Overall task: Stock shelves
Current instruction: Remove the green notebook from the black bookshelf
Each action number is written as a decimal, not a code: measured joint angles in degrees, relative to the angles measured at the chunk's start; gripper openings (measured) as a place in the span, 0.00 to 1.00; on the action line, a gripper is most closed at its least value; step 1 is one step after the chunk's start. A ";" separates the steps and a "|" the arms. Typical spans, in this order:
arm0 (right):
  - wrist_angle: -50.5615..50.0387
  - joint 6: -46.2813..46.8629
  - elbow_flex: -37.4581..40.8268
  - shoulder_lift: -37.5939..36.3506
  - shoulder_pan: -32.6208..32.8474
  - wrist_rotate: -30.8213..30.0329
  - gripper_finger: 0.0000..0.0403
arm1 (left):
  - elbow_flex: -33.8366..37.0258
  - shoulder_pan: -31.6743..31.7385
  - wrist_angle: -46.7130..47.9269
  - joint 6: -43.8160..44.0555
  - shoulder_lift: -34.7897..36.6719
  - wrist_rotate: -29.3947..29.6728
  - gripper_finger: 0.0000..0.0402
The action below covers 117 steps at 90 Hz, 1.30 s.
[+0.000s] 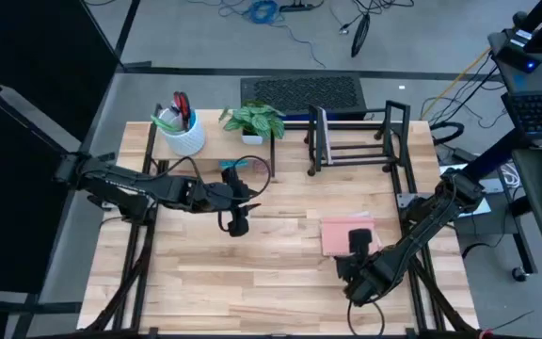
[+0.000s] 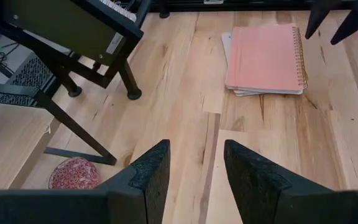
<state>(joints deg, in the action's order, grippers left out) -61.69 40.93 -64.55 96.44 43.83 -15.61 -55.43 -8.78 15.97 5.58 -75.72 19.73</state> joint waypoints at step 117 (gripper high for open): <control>5.72 0.15 0.02 0.00 -0.02 -8.13 0.49 | 0.01 0.00 -0.15 0.07 0.00 0.00 0.35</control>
<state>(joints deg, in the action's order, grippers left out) -55.97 41.07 -64.53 96.44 43.81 -23.74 -55.42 -8.78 15.81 5.65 -75.72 19.73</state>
